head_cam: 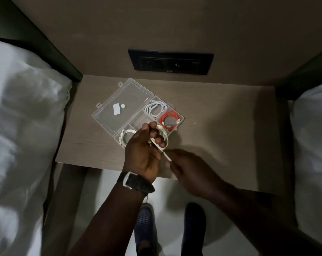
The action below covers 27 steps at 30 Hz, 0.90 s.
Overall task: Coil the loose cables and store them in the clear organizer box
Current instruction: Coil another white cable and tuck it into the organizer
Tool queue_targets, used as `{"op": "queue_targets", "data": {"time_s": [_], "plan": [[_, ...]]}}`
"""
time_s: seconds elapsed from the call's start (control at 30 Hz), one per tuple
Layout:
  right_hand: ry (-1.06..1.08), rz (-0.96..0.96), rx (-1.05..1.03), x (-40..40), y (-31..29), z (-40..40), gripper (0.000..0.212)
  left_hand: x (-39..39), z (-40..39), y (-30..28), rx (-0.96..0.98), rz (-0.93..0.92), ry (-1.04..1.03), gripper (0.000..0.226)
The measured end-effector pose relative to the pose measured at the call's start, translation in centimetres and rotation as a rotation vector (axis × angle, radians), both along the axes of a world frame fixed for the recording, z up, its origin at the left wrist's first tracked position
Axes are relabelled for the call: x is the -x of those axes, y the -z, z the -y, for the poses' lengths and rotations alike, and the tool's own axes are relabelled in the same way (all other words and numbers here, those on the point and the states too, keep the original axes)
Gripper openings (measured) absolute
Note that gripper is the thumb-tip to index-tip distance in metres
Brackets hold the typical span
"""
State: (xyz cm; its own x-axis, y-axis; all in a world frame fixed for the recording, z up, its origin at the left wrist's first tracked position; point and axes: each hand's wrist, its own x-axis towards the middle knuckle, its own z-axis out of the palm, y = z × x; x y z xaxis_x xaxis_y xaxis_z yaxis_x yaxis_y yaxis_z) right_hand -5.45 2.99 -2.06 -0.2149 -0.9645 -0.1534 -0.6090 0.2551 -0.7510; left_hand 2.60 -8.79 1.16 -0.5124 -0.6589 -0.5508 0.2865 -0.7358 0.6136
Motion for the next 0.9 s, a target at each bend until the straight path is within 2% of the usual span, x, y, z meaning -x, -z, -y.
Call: {"op": "queue_targets", "data": {"time_s": [0.03,0.1,0.17,0.23,0.33,0.4,0.47,0.53,0.6,0.7,0.77,0.83,0.9], "plan": [[-0.065,-0.094,0.007,-1.0,-0.2,-0.1,0.033,-0.2,-0.1,0.3,0.117,0.154,0.012,0.023],[-0.137,-0.158,0.070,-1.2,-1.3,0.2,0.029,-0.9,-0.7,1.0,0.412,0.440,0.153,0.025],[-0.184,-0.123,0.121,0.1,-2.7,0.8,0.020,-1.8,-1.4,1.7,0.658,0.562,0.368,0.031],[-0.128,-0.038,0.150,1.4,-3.3,1.0,0.014,-2.4,-1.6,1.7,0.771,0.622,0.465,0.034],[-0.002,0.033,0.148,2.1,-2.8,0.9,0.009,-2.2,-1.0,1.6,0.825,0.738,0.505,0.038],[0.121,0.091,0.187,2.7,-2.2,1.3,0.006,-2.1,-0.9,1.4,0.766,0.780,0.595,0.036],[0.220,0.165,0.216,3.3,-1.6,1.8,0.009,-2.2,-1.1,1.2,0.559,0.674,0.617,0.026],[0.206,0.121,0.181,2.8,-1.0,2.2,0.009,-2.8,-1.4,1.2,0.319,0.567,0.480,0.014],[0.230,0.220,0.131,1.7,-0.4,2.4,0.007,-3.6,-1.4,1.5,0.194,0.542,0.395,0.025],[0.278,0.674,-0.009,0.3,0.1,2.5,0.025,-4.2,-1.0,1.5,0.234,0.550,0.486,0.046],[0.224,0.858,-0.055,-0.8,0.4,2.4,0.029,-4.1,-0.3,1.3,0.230,0.555,0.473,0.051],[0.246,0.811,-0.051,-2.0,0.6,2.5,0.036,-4.0,0.4,1.9,0.301,0.627,0.464,0.057],[0.353,0.640,-0.021,-3.0,0.8,3.2,0.039,-3.8,1.3,2.7,0.423,0.718,0.435,0.061]]}}
